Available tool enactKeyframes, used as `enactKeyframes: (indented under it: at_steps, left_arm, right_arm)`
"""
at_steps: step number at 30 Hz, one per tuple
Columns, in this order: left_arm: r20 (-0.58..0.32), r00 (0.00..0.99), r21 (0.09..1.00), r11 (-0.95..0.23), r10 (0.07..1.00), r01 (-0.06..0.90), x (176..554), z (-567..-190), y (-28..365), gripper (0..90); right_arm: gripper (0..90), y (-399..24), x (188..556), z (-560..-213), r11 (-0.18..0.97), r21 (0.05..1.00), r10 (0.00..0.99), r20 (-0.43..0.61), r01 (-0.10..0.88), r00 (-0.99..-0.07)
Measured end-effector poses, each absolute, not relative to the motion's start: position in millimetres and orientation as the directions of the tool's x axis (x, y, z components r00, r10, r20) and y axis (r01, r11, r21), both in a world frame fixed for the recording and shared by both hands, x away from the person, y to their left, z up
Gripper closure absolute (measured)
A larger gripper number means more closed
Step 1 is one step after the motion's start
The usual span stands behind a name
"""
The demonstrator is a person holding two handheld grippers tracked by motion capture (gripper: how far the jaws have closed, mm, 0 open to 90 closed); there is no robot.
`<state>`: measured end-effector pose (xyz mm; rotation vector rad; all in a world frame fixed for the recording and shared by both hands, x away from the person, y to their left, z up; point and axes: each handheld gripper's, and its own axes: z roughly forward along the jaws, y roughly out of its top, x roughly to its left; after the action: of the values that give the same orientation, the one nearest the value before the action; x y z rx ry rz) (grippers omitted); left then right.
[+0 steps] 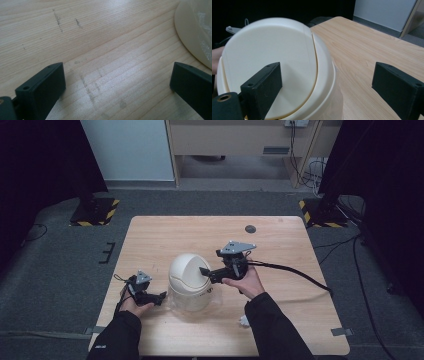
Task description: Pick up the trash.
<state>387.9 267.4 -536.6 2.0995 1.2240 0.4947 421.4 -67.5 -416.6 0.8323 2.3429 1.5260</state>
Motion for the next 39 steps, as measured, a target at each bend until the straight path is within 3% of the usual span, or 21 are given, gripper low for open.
enactKeyframes:
  at_steps: [26, 39]
  left_arm:
    - [-0.001, 0.493, 0.696, -0.354, 0.870, 0.625, 388, -537, 267, 0.0]
    - [-0.001, 0.492, 0.697, -0.353, 0.870, 0.625, 388, -537, 267, 0.0]
  right_arm:
    - [10.4, -53, 432, -435, 0.338, 0.854, 0.584, 0.139, 0.395, -0.800]
    - [10.9, -66, 427, -424, 0.324, 0.869, 0.579, 0.131, 0.375, -0.805]
